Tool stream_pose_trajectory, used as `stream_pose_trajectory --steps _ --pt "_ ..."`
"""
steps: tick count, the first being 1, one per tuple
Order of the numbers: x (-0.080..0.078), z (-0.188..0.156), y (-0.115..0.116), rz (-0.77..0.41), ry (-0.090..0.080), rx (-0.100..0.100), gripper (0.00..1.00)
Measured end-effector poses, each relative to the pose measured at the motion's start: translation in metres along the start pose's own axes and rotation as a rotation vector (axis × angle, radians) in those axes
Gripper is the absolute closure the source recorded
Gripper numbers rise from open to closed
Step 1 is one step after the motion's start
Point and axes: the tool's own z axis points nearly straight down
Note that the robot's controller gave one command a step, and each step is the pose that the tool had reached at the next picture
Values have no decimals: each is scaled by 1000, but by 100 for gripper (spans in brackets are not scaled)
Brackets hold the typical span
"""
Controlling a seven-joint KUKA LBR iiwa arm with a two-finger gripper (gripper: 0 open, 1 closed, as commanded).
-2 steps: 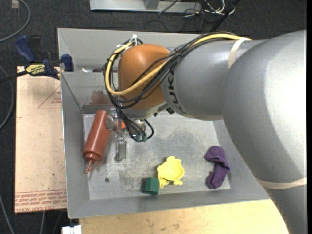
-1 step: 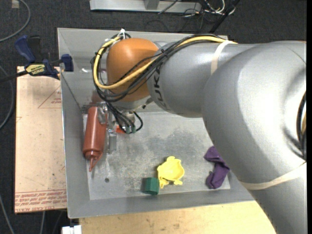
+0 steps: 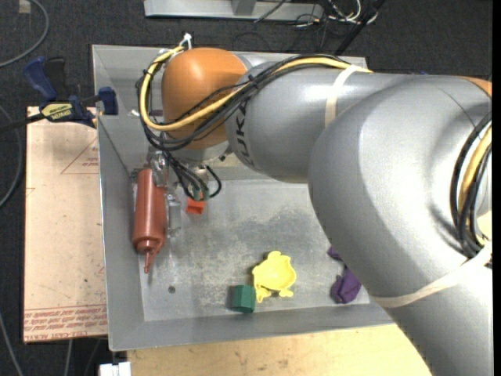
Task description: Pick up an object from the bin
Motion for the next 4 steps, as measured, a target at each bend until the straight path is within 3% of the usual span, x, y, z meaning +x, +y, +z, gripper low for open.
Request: stream_pose_trajectory --steps 1,2,3,4 --pt "-4 -2 -6 -91 -6 -8 0" --pt "5 12 -66 -139 -12 -4 0" --pt "25 27 -98 -431 -10 -9 100" --pt "25 27 -98 -431 -10 -9 100"
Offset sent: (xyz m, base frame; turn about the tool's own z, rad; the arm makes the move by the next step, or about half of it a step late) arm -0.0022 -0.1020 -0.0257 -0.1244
